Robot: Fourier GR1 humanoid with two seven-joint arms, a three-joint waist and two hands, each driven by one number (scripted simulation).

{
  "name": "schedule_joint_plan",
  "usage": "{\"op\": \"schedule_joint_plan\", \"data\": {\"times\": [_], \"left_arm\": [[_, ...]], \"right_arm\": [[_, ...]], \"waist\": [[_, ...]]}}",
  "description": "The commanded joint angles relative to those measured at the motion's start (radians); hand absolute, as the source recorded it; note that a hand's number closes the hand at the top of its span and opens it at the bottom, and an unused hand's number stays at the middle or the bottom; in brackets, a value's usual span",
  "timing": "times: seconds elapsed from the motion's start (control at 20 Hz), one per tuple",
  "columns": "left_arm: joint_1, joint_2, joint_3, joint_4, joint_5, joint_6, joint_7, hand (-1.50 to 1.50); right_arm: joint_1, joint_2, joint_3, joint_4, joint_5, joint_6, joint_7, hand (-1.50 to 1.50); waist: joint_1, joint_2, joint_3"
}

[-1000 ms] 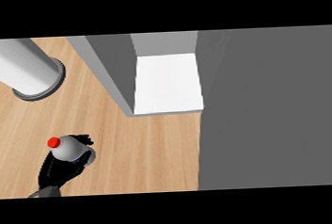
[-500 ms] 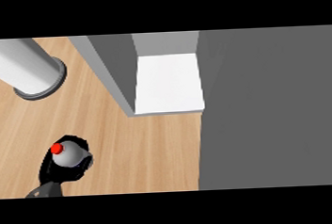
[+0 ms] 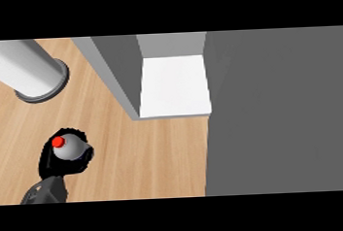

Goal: Pick up the bottled water, place it into the cabinet and close the cabinet

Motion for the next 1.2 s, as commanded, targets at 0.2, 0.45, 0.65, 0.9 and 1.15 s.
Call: {"op": "schedule_joint_plan", "data": {"times": [0.2,0.45,0.65,0.9,1.15], "left_arm": [[-0.013,-0.075,-0.069,-0.145,-0.004,0.026,0.076,1.5],[-0.025,-0.17,-0.145,-0.331,-0.028,0.144,0.202,1.5],[0.023,-0.194,-0.21,-0.432,0.0,0.19,0.28,1.5],[-0.023,-0.195,-0.395,-0.501,0.069,0.413,0.316,1.5],[-0.099,-0.194,-0.476,-0.559,0.079,0.543,0.375,1.5]], "right_arm": [[0.068,0.004,-0.02,-0.221,-0.135,-0.043,0.083,-1.5],[0.079,-0.01,-0.065,-0.152,-0.146,-0.002,0.032,-1.5],[0.09,-0.011,-0.071,-0.196,-0.169,-0.027,0.053,-1.5],[0.116,-0.015,-0.085,-0.161,-0.169,0.021,0.017,-1.5],[0.046,-0.048,-0.04,-0.176,-0.164,-0.047,0.076,-1.5]], "waist": [[0.012,-0.005,0.002],[0.013,-0.011,0.003],[0.015,-0.009,0.002],[-0.009,-0.008,0.001],[0.002,0.0,0.0]]}}
